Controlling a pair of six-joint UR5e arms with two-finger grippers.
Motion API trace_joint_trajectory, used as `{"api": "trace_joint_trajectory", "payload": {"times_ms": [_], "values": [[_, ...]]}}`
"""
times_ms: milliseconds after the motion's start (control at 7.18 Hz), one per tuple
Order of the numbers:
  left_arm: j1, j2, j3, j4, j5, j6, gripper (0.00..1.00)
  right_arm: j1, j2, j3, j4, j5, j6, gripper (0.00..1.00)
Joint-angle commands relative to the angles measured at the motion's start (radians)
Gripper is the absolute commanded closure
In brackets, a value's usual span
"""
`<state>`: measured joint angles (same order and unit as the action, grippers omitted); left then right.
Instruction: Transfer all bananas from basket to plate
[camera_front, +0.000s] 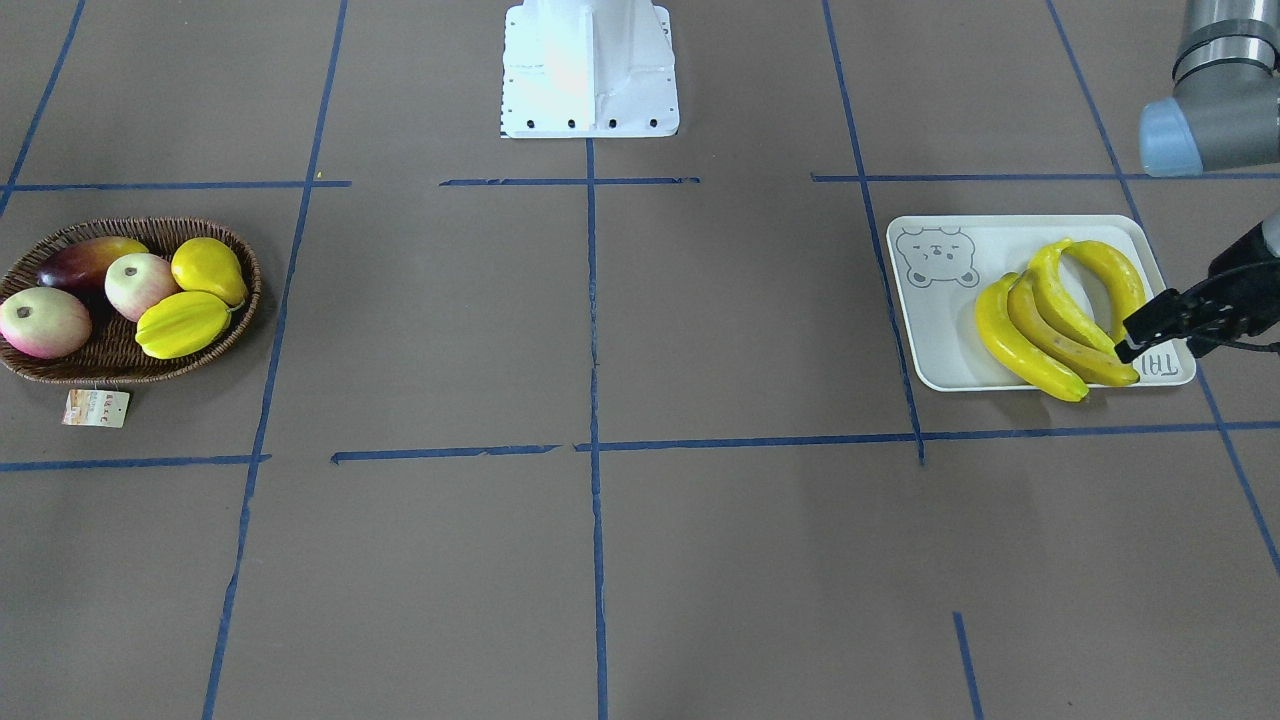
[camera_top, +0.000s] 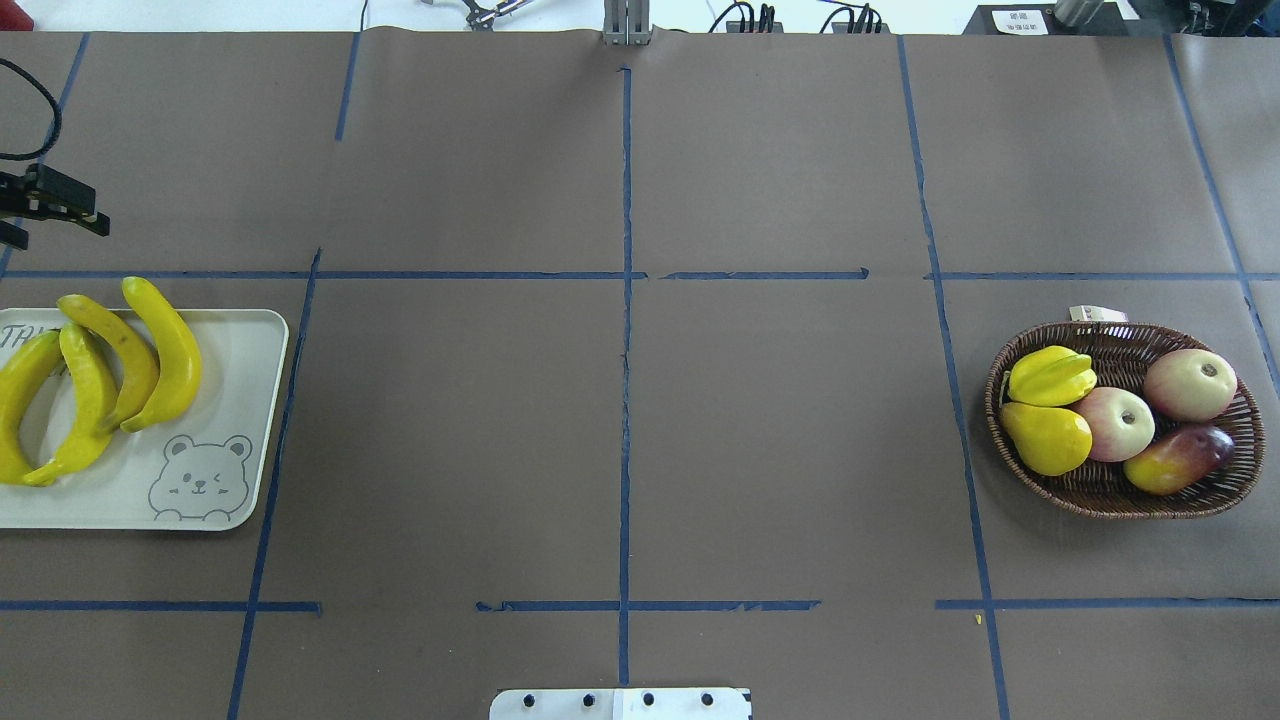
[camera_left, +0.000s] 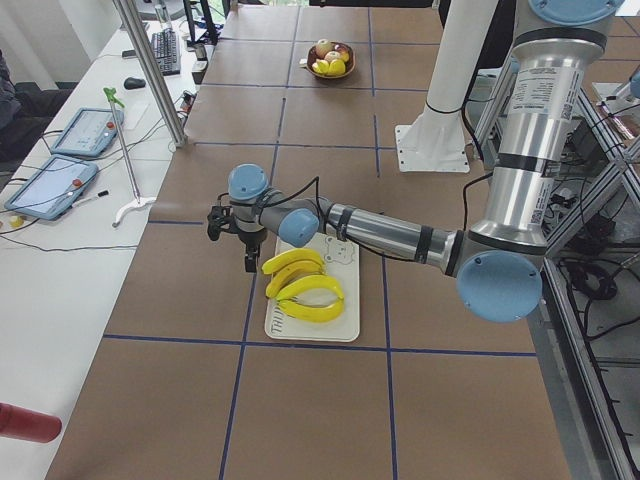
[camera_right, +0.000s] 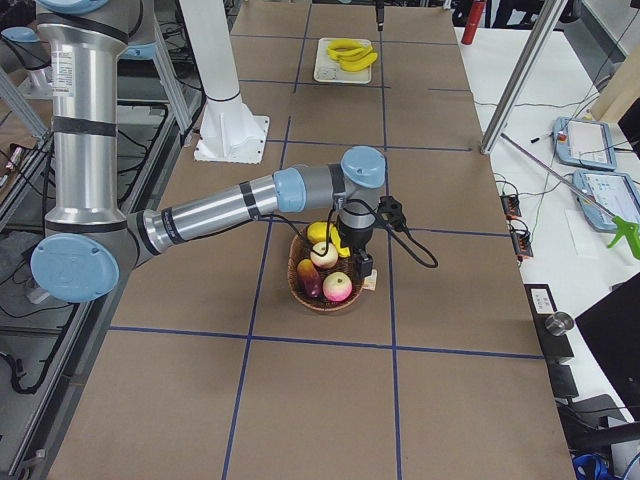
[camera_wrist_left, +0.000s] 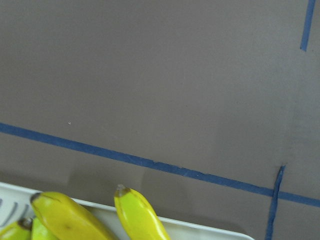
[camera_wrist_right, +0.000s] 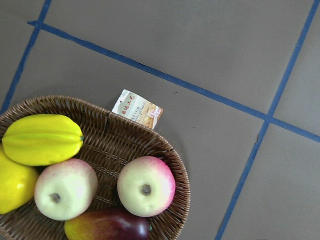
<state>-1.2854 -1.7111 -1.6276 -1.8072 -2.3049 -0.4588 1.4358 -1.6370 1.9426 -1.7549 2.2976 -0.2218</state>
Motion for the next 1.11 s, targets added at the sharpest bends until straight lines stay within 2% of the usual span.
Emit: {"api": "trace_joint_trajectory", "payload": {"times_ms": [0, 279, 418, 696, 975], "values": [[-0.105, -0.001, -0.009, 0.211, 0.005, 0.401, 0.00, 0.115, -0.017, -0.091, 0.000, 0.020, -0.193, 0.00], [-0.162, 0.045, 0.006, 0.304, 0.002, 0.636, 0.00, 0.185, -0.018, -0.178, 0.000, 0.020, -0.310, 0.00], [-0.208, 0.091, -0.010, 0.340, -0.001, 0.656, 0.00, 0.187, -0.026, -0.204, 0.002, 0.020, -0.312, 0.00], [-0.284, 0.171, -0.012, 0.332, -0.034, 0.652, 0.00, 0.224, -0.041, -0.264, 0.002, 0.069, -0.272, 0.01], [-0.284, 0.172, -0.012, 0.325, -0.031, 0.652, 0.00, 0.224, -0.044, -0.255, 0.003, 0.068, -0.202, 0.01]]}}
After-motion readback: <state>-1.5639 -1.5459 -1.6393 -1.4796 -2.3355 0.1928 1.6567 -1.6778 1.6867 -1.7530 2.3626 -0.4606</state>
